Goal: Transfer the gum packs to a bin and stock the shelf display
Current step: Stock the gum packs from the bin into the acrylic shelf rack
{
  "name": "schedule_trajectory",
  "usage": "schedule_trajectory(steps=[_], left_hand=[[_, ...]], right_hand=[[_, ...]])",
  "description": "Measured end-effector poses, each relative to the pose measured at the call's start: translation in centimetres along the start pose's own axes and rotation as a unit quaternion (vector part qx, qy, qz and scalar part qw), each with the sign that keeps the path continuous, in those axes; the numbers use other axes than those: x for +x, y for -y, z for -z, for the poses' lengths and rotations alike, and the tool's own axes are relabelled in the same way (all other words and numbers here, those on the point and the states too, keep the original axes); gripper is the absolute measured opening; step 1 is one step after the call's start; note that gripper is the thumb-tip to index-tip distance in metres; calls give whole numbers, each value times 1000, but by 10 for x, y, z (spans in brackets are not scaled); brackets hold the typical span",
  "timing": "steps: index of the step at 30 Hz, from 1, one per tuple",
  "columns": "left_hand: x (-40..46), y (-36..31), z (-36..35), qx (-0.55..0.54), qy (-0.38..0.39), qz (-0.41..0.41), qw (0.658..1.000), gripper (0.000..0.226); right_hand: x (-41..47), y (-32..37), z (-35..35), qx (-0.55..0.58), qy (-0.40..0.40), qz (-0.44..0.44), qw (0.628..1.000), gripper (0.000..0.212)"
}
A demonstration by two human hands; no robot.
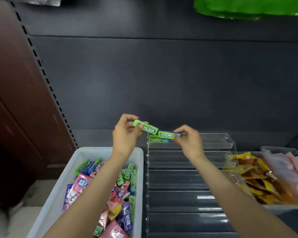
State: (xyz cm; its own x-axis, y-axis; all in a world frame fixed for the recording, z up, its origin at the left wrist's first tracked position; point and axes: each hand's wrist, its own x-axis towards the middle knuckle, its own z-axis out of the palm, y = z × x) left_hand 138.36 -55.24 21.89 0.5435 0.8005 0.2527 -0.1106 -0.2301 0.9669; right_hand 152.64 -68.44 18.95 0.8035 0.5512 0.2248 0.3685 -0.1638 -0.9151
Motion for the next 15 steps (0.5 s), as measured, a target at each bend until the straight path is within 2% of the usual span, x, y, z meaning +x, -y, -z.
schedule_trajectory(steps=[5,10,15], left_hand=[[-3,-1,-14,6,-65,2,998,22],[-8,-1,-17,17,-91,15,996,21],[-8,-7,-17,18,-83,22,996,18]], right_hand=[[21,-14,-7,-68,78,43,994,7],[26,-22,-18,-119,105,74,984,6],[30,-26,-25,-192,98,94,972,7]])
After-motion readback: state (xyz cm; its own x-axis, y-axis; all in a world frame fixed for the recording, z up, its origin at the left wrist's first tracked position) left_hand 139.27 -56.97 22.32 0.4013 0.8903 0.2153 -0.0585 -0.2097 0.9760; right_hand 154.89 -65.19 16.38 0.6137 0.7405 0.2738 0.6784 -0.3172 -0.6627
